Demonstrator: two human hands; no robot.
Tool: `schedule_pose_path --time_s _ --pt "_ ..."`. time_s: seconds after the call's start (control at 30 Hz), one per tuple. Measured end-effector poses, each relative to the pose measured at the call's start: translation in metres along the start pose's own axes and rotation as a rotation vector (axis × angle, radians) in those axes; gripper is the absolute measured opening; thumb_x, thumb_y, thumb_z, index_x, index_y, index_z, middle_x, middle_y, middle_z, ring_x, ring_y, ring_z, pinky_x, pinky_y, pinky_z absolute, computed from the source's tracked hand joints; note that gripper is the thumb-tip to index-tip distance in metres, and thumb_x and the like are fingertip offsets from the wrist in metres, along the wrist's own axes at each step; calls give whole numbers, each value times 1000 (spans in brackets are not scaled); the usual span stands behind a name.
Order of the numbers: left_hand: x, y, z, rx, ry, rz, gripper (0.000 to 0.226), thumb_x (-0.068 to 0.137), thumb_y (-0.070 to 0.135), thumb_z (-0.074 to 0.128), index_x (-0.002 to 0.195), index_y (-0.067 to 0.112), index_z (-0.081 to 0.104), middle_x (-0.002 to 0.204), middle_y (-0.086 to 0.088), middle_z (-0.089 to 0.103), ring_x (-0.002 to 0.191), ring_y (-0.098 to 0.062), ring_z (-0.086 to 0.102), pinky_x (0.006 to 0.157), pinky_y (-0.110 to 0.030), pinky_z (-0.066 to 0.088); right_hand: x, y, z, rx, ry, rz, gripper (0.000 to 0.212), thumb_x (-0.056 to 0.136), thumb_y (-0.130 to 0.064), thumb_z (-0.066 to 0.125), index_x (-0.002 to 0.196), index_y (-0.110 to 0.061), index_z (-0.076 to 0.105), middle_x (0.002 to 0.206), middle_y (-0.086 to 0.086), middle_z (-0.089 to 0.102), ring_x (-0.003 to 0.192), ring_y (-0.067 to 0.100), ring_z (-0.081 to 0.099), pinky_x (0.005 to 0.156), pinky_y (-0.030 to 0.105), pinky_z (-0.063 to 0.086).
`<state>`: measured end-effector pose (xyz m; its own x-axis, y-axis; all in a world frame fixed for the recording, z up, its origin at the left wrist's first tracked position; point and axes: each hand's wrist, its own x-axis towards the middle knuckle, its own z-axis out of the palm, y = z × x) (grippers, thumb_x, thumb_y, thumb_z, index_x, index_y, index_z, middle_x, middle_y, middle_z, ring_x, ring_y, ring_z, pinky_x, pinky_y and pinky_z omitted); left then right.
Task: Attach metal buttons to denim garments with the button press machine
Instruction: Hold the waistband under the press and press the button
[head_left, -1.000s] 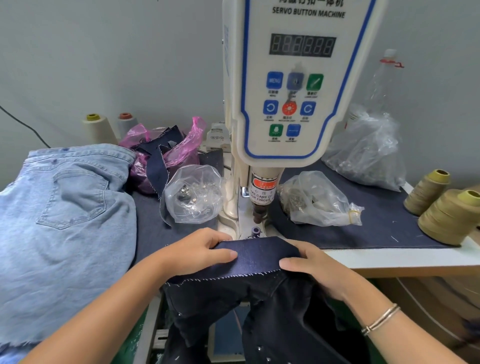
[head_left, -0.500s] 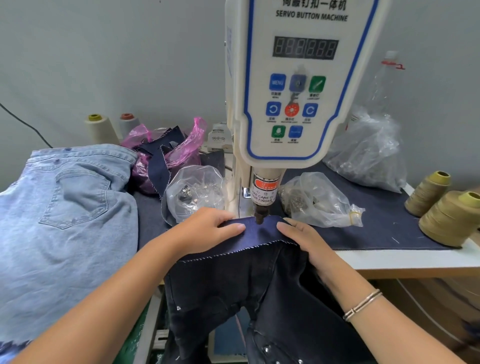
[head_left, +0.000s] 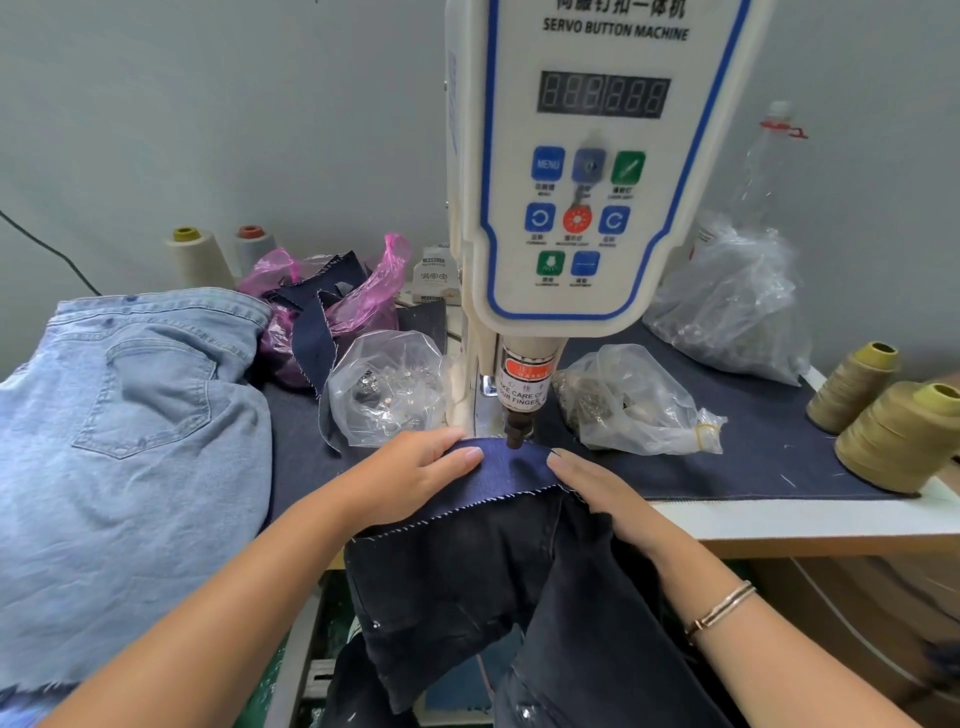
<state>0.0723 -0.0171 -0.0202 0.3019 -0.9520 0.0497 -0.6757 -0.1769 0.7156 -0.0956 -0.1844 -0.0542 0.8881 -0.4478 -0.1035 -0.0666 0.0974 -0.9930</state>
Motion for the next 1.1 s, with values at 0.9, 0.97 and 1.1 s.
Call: schedule_pose_path --time_s 0.9,0.97,1.1 --pt "7 -5 -9 -510 -223 -237 26 98 34 53 80 38 73 80 17 70 71 3 64 64 -9 46 0 -1 6 259 -59 18 23 92 -16 55 77 -18 73 72 -1 70 64 6 64 60 17 49" --pt "5 -5 -8 -540 -217 -242 26 97 34 53 81 39 73 80 18 70 72 4 64 65 -8 46 1 1 6 277 -49 23 9 86 -20 63 84 -14 70 76 3 70 66 9 65 61 18 50" --pt "4 -8 -5 -568 -182 -249 25 96 34 55 78 35 72 78 15 70 69 2 63 63 -10 46 3 3 5 298 -51 43 13 83 -23 62 84 -16 73 78 3 71 68 9 66 62 19 51"
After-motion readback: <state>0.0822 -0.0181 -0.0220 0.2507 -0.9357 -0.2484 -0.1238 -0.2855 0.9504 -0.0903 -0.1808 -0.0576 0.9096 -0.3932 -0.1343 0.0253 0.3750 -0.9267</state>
